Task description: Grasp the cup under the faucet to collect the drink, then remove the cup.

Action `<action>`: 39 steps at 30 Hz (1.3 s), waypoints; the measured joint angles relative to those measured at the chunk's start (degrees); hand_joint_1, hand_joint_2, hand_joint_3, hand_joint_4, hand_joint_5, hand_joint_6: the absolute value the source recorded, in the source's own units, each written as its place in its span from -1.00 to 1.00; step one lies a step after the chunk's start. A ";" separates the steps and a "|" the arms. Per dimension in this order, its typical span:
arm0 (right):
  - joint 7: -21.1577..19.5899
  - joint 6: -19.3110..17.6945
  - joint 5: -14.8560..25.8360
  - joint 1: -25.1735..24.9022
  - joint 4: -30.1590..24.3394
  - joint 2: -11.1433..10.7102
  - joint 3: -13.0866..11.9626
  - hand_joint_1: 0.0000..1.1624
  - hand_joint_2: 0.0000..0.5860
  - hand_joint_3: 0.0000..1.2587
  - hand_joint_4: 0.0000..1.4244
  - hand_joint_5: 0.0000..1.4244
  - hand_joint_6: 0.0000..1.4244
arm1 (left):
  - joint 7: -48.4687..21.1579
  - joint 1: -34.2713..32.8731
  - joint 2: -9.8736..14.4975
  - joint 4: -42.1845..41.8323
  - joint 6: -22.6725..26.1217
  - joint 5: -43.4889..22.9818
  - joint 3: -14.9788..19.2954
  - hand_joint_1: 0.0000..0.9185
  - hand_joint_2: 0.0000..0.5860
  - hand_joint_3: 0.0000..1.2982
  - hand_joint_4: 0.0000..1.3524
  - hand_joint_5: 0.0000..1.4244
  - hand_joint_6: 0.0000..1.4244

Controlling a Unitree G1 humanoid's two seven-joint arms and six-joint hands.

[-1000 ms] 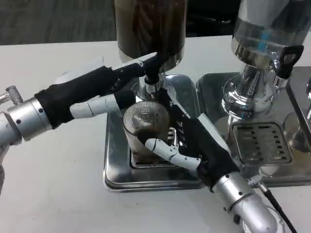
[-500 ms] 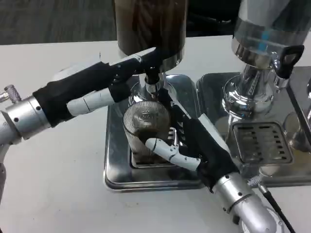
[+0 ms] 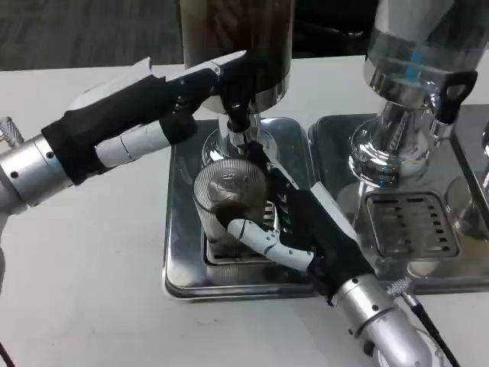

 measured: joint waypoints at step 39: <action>0.05 -0.68 0.06 -0.01 0.01 0.22 -0.71 0.03 -0.08 -0.94 -1.00 -1.00 -1.00 | 3.54 6.22 -1.09 -19.27 0.34 -8.42 10.59 -1.00 -0.85 -0.82 -0.98 -0.93 -0.95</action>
